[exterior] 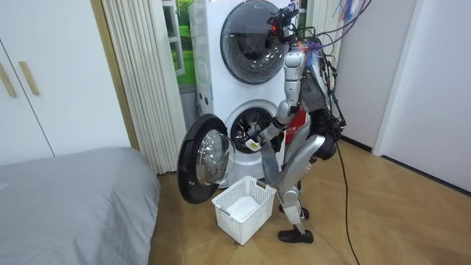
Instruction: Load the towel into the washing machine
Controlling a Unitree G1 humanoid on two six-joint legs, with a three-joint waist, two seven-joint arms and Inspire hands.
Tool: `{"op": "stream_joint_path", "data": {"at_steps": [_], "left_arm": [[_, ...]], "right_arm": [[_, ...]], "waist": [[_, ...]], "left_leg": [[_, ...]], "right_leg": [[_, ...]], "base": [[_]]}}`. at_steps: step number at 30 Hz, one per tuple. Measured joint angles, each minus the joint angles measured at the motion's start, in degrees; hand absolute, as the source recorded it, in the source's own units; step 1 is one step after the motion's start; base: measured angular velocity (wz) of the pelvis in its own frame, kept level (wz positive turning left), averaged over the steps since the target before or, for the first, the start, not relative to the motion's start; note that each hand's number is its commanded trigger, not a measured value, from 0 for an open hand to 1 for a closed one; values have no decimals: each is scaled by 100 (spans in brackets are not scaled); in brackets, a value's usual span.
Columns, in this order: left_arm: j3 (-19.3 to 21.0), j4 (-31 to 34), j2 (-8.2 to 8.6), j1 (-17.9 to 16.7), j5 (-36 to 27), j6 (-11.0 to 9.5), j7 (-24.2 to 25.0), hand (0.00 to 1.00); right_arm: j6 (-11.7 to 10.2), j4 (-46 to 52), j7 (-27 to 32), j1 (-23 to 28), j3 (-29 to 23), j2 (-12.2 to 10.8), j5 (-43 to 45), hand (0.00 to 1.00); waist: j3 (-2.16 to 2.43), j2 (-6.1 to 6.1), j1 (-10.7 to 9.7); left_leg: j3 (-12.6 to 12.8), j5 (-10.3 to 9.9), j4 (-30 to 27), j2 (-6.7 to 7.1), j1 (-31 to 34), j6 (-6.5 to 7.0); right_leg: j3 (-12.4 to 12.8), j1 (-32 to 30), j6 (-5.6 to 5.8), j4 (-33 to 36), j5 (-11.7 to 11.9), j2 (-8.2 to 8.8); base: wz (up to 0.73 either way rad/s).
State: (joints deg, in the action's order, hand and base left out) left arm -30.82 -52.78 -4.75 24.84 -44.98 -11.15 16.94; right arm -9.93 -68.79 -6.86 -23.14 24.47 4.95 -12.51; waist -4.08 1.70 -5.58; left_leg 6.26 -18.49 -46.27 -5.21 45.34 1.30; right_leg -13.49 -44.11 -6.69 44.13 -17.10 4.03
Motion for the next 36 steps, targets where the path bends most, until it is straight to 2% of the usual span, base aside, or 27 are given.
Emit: {"op": "stream_joint_path", "data": {"at_steps": [1, 2, 3, 9, 13, 14, 15, 18, 23, 30, 31, 32, 33, 36], "left_arm": [[1, 2, 0, -58, -141, 2, 34, 100], [-6, 1, 0, -185, -404, 26, 133, 100], [-18, 2, 1, -276, -602, 40, 243, 100], [-191, 7, 76, -348, -956, 202, 470, 100], [-278, 125, 138, -438, -1181, 220, 523, 100], [-328, 194, 139, -483, -1310, 240, 523, 100], [-351, 222, 142, -511, -1451, 246, 524, 100], [-365, 240, 143, -518, -1865, 255, 524, 100], [-284, 305, 152, -518, -2129, 276, 524, 100], [-140, 390, 157, -519, -2662, 331, 523, 100], [-139, 390, 157, -518, -2694, 331, 522, 78], [-135, 390, 159, -519, -2698, 331, 522, 28], [-122, 390, 159, -518, -2698, 331, 520, 0], [-81, 389, 159, -519, -2699, 336, 515, 0]], "right_arm": [[1, 2, 10, 16, -35, -20, 41, 0], [1, 32, 39, 85, -84, -25, 120, 0], [6, 50, 52, 132, -102, -26, 160, 0], [74, 24, 75, 206, -163, -89, 160, 0], [78, 33, 80, 240, -163, -118, 159, 0], [83, 52, 94, 245, -164, -118, 160, 90], [100, 108, 116, 251, -164, -111, 160, 100], [117, 253, 137, 301, -163, -116, 158, 100], [110, 288, 178, 302, -168, -144, 145, 100], [-10, 290, 296, 291, -173, -177, 144, 100], [-18, 286, 302, 294, -175, -177, 141, 100], [-34, 269, 310, 296, -188, -189, 141, 100], [-59, 256, 315, 304, -215, -226, 141, 100], [-101, 250, 320, 327, -223, -242, -8, 100]], "waist": [[36, 7, -2], [135, 20, -3], [151, 27, 3], [151, 46, 99], [150, 55, 95], [148, 59, 86], [145, 68, 73], [154, 88, 36], [157, 103, 32], [157, 102, 103], [157, 102, 98], [157, 102, 94], [157, 102, 94], [157, 102, 114]], "left_leg": [[-1, 4, 10, 0, -9, -1], [-1, 8, 46, 3, -16, -1], [-10, 23, 70, 3, -75, 1], [-41, 163, 342, 34, -293, 17], [-64, 185, 385, 67, -311, 13], [-64, 185, 385, 67, -301, 13], [-64, 185, 388, 69, -293, 13], [-71, 185, 407, 68, -287, 13], [-95, 185, 375, 60, -256, 13], [-96, 185, 357, 55, -299, 13], [-99, 185, 358, 55, -300, 13], [-102, 185, 356, 54, -303, 13], [-102, 185, 351, 54, -305, 13], [-102, 185, 363, 52, -318, 13]], "right_leg": [[0, 11, -4, -12, 3, -1], [-8, 22, -3, -37, 14, -1], [-30, 94, 0, -71, 23, -1], [-106, 359, 22, -366, 174, -8], [-109, 379, 33, -393, 183, 5], [-109, 371, 33, -398, 183, 5], [-108, 362, 33, -402, 182, 5], [-122, 365, 34, -431, 182, 1], [-153, 372, 34, -455, 182, -6], [-154, 416, 34, -424, 182, -6], [-158, 419, 34, -422, 182, -6], [-159, 422, 33, -416, 183, -6], [-159, 424, 32, -410, 183, -6], [-159, 430, 24, -416, 189, -6]], "base": [[0], [4], [6], [6], [3], [0], [0], [0], [0], [0], [0], [0], [0], [0]]}}
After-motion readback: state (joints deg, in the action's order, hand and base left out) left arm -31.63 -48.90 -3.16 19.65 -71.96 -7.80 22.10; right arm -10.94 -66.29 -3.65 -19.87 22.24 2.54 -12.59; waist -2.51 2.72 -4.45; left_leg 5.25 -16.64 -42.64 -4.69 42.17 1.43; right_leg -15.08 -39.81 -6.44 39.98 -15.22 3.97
